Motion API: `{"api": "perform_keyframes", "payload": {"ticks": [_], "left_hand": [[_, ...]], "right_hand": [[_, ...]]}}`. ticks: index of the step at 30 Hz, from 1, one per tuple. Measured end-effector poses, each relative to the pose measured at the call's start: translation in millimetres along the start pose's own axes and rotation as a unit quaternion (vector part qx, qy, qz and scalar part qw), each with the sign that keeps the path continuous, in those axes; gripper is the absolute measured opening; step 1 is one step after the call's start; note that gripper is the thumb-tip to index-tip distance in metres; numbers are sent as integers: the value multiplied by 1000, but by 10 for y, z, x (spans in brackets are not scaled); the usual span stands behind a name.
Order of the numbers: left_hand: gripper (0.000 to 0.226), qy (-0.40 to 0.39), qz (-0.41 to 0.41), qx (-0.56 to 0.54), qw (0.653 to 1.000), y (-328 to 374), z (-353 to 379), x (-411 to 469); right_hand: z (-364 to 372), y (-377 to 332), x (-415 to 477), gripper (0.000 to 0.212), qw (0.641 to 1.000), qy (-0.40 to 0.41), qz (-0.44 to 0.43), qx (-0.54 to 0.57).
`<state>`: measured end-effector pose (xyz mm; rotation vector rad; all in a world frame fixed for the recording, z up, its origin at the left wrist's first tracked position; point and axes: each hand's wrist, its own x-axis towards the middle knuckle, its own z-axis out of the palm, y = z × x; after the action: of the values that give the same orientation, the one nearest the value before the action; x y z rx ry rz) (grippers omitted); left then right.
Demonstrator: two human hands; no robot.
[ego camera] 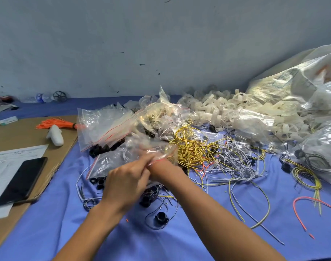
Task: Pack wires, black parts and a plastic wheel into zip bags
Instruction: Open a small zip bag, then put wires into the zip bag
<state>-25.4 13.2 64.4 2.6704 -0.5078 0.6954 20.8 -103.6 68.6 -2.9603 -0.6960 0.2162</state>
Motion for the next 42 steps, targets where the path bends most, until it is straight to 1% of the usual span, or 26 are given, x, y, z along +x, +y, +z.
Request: {"api": "perform_keyframes", "payload": {"ticks": [1,2,3,5,6,7,8,9,10,11,12,13,15,17,18,20,24,26,27,29,32,36,38,42], "left_hand": [[46,-4,-24,0,1000,-82,52,-20],[47,-1,-41,-3,999,-156,105,-43],[46,4,-54,-12,998,-215,156,-55],[43,19,-78,-43,996,-278,230,-48],[41,27,-92,-59,994,-290,253,-35],[40,33,-108,-77,991,-300,270,-15],[39,35,-120,-96,987,-310,283,8],[36,39,-128,-113,985,-315,292,40],[33,44,-132,-125,982,-318,297,71],[30,47,-134,-132,981,-322,302,101],[28,50,-137,-138,980,-327,305,124],[27,53,-139,-142,979,-329,305,142],[25,54,-144,-146,977,-324,293,163],[25,54,-149,-145,977,-327,278,168],[25,54,-152,-144,976,-333,270,166],[25,53,-151,-144,977,-344,252,152],[27,48,-155,-148,976,-366,235,121],[27,44,-160,-149,975,-365,243,115],[28,43,-160,-150,975,-356,247,114],[28,41,-156,-155,975,-332,252,112],[27,36,-151,-161,975,-302,261,119],[26,30,-147,-171,974,-258,271,131],[26,28,-145,-178,973,-238,278,140],[27,22,-141,-182,973,-201,295,160]], "right_hand": [[-69,-22,-14,36,998,-43,-48,3],[-31,-9,-17,37,998,-35,-48,12],[39,10,-48,37,998,5,-48,34],[170,117,-239,34,988,111,-86,68],[194,199,-333,30,975,179,-85,96],[168,318,-423,25,954,263,-72,127],[143,461,-476,21,926,344,-44,148],[116,618,-500,20,903,399,-3,161],[98,789,-494,20,889,419,48,178],[89,963,-461,22,892,402,98,184],[114,1137,-382,24,909,353,138,170],[148,1274,-291,29,933,290,161,140],[254,1418,-112,43,968,177,152,87],[375,1445,35,54,986,97,130,34],[420,1446,92,55,989,71,128,14],[476,1442,159,50,990,65,126,-16],[476,1477,144,25,989,88,110,-48],[442,1514,99,20,985,132,108,-14],[412,1532,72,20,979,168,113,29],[324,1560,13,21,948,246,137,148],[168,1597,-103,21,874,336,174,305],[15,1620,-254,18,731,419,189,505],[-16,1636,-313,19,678,443,178,558],[-49,1680,-391,14,593,499,178,606]]}}
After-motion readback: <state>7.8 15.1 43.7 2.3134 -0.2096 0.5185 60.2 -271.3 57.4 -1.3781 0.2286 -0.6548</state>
